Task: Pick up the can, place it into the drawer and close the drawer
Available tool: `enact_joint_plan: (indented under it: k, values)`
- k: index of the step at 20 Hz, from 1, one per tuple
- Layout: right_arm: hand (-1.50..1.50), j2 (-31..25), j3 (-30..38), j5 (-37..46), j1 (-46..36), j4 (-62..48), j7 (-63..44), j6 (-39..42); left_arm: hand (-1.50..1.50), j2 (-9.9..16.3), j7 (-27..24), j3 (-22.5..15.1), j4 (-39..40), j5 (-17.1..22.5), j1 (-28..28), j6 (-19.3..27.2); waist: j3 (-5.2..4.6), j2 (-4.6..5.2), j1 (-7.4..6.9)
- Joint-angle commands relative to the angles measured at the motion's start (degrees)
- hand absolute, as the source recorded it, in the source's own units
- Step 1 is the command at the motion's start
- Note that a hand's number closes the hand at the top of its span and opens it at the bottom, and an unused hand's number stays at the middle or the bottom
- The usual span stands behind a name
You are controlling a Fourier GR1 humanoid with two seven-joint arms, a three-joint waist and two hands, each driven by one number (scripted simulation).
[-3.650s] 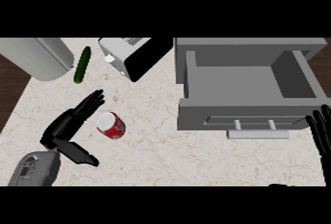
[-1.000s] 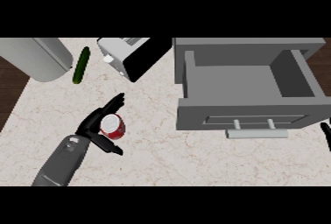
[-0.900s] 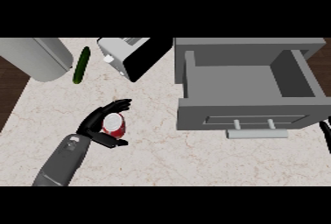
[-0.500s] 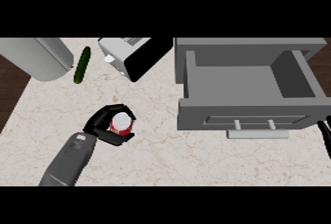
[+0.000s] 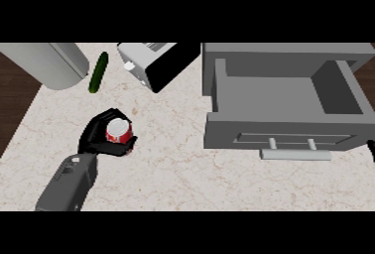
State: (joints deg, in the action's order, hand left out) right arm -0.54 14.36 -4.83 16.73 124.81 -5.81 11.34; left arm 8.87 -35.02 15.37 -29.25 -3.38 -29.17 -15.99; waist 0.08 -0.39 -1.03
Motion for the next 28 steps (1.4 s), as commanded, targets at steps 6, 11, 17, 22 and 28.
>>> enact_joint_plan:
  k: [6, 11, 17, 22, 28]
  values:
    - [-1.50, -0.11, 1.45, -1.32, 0.49, -0.26, 0.80, 1.11, 1.50, -4.51, 13.52, 0.87, -24.42, 5.94, 7.06, 11.05, 0.01, -0.04, 0.27]
    - [-1.50, -0.02, 2.75, -5.45, 4.05, 5.53, -1.92, 2.12, 1.50, -8.71, 22.55, -6.60, -40.37, 4.21, 11.55, 13.72, 0.00, -0.12, 0.53]
    - [-1.50, -0.43, 2.79, -2.95, 1.86, 1.58, 0.01, 2.42, 1.50, -8.64, 33.12, -10.26, -47.79, 2.36, 4.76, 18.35, -0.04, 0.20, 1.08]
    - [-1.50, 0.32, 0.75, -2.12, 1.58, 5.40, -2.72, 1.18, 1.50, -8.85, 42.82, -21.10, -54.01, 4.83, 0.92, 27.83, -0.06, 0.14, 1.33]
    - [-1.50, 0.50, 1.06, -1.66, -0.13, 2.78, -1.86, 0.89, 1.50, -8.86, 45.51, -23.01, -45.23, 3.20, -13.39, 33.96, -0.06, 0.40, 1.97]
